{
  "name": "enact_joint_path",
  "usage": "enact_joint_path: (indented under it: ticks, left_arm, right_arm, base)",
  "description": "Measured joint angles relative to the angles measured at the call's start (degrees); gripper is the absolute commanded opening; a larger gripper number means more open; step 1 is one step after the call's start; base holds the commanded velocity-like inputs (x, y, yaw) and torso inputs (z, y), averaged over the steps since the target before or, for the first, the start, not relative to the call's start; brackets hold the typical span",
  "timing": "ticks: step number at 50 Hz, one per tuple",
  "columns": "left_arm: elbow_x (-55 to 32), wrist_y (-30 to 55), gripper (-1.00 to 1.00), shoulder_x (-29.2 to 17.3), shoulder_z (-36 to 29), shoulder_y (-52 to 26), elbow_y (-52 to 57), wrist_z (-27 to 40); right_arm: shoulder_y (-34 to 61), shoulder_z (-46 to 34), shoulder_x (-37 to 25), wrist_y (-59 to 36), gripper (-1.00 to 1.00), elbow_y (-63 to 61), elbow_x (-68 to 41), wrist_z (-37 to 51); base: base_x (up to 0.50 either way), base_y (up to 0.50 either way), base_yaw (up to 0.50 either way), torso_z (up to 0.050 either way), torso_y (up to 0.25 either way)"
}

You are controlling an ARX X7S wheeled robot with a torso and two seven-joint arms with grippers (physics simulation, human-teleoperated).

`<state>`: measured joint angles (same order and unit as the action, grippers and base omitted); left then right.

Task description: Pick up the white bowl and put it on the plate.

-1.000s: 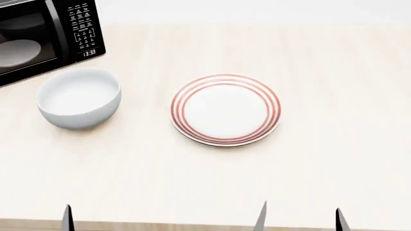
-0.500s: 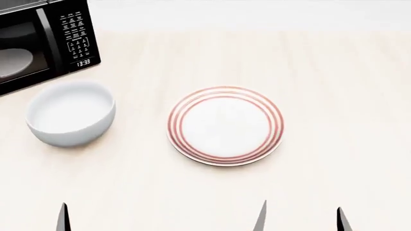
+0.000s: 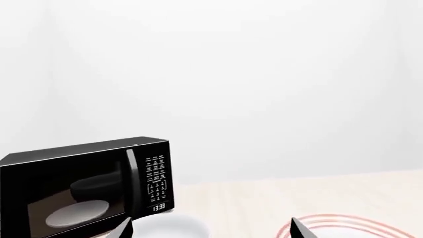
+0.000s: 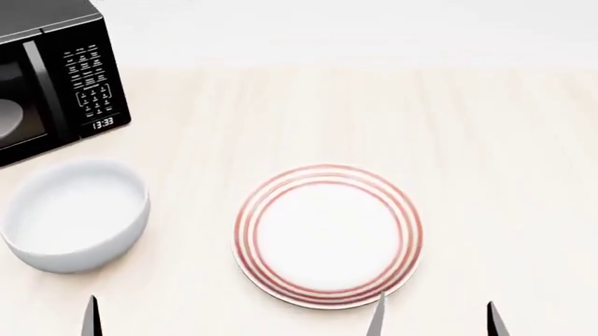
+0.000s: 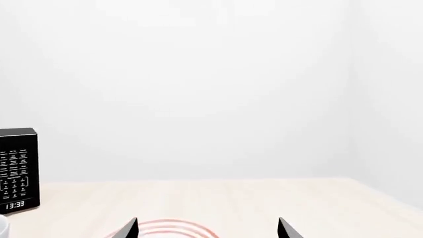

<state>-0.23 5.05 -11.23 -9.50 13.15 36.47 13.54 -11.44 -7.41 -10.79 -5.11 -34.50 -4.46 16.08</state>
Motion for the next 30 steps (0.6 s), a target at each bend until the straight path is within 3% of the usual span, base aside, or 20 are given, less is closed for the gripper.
enact_joint_path:
  ticks: [18, 30]
  left_arm:
    - [0.16, -0.28, 1.0, -0.67, -0.58, -0.04, -0.28, 0.93]
    - [0.11, -0.23, 1.0, -1.11, -0.92, -0.19, -0.45, 1.42]
  right_arm:
    - [0.11, -0.85, -0.7, 0.82, 1.0, 0.61, -0.11, 0.54]
    - [0.36, -1.54, -1.05, 0.7, 1.0, 1.12, 0.2, 1.07]
  base:
    - [0.3, 0.0, 0.0, 0.0, 0.0]
    - [0.05, 0.0, 0.0, 0.0, 0.0]
